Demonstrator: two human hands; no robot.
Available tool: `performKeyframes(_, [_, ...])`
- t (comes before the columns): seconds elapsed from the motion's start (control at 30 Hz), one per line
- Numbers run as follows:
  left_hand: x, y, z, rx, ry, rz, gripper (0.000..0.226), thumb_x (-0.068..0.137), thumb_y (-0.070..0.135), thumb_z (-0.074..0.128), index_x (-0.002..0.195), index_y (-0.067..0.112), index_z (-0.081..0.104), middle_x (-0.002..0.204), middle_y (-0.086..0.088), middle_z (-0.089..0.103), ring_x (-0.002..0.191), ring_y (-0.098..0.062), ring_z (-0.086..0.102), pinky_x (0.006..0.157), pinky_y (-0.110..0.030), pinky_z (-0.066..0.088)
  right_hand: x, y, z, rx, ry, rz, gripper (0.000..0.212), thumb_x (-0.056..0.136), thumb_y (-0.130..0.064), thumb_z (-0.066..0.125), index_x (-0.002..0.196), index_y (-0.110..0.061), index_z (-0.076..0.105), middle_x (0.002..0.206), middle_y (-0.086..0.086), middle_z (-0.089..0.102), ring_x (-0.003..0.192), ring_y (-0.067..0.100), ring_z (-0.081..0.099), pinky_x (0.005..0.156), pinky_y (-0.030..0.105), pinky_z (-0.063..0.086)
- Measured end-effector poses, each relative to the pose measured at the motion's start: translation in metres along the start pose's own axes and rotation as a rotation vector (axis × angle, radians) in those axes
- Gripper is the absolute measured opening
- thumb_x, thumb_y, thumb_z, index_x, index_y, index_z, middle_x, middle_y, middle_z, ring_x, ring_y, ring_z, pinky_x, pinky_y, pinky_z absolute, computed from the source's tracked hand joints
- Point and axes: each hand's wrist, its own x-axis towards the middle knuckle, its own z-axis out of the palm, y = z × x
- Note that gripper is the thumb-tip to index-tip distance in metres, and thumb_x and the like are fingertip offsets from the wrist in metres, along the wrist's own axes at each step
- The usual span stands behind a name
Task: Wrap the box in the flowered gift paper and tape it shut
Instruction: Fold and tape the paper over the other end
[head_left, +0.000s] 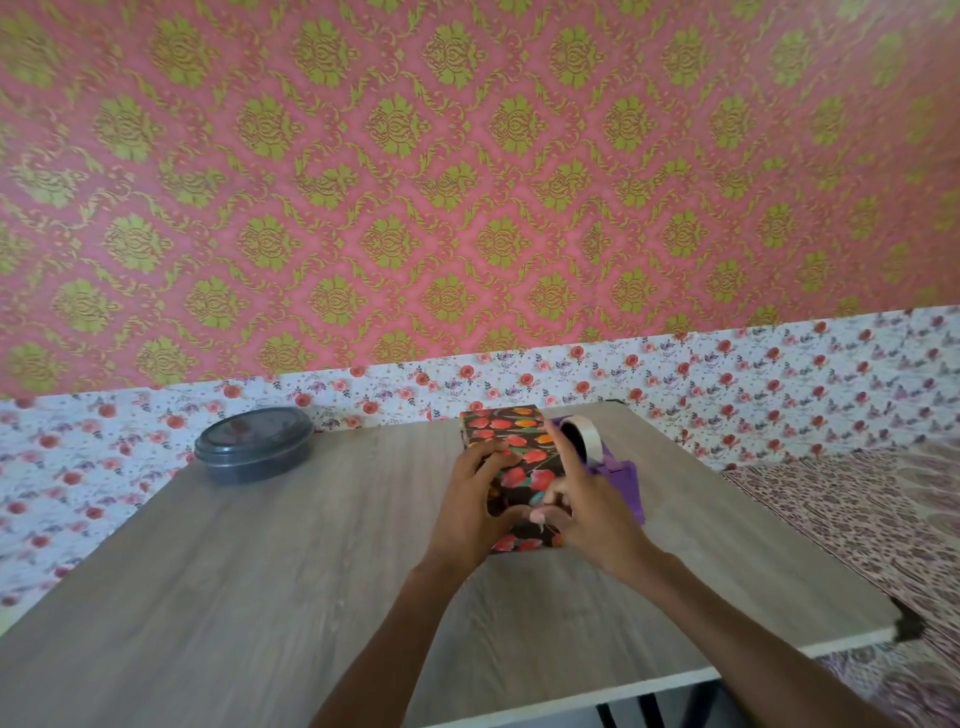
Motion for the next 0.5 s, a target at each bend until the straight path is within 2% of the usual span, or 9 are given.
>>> performKeyframes(0.13, [0.001,0.0,0.001,-0.006,0.019,0.03,0.059,0.075,0.04,0.081,0.125,0.017,0.059,0.137,0.008,0.045,0.127,0.001,0.03,0.108,-0.013,0.022,0.007,0.003,0.007,-0.093,0.026,0.041,0.112,0.088,-0.026,0.072,0.152,-0.032,-0.02,0.072,-0.011,0.065,0.057,0.004,0.058,0.052,0.025,0.048])
performKeyframes(0.23, [0.001,-0.003,0.001,0.001,0.011,0.031,0.06,0.073,0.031,0.083,0.126,0.016,0.058,0.139,0.004,0.046,0.127,0.001,0.029,0.109,-0.017,0.024,0.009,0.002,0.012,-0.236,0.024,0.098,0.113,0.089,-0.034,0.069,0.151,-0.03,-0.025,0.076,-0.009,0.067,0.061,0.009,0.06,0.055,0.031,0.051])
performKeyframes(0.43, [0.003,-0.006,0.0,0.005,-0.008,0.043,0.06,0.072,0.029,0.085,0.124,0.017,0.06,0.136,0.007,0.048,0.126,0.001,0.033,0.107,-0.007,0.022,0.006,-0.016,0.013,-0.447,0.074,0.184,0.109,0.092,-0.032,0.064,0.15,-0.021,-0.028,0.078,-0.003,0.061,0.059,0.015,0.051,0.045,0.025,0.029])
performKeyframes(0.5, [0.002,-0.007,0.0,0.015,-0.028,0.045,0.061,0.072,0.028,0.085,0.126,0.016,0.058,0.138,0.005,0.047,0.126,0.001,0.031,0.107,-0.006,0.02,0.005,-0.023,0.011,-0.464,0.089,0.219,0.111,0.091,-0.033,0.065,0.15,-0.02,-0.027,0.082,0.0,0.063,0.06,0.014,0.048,0.047,0.023,0.031])
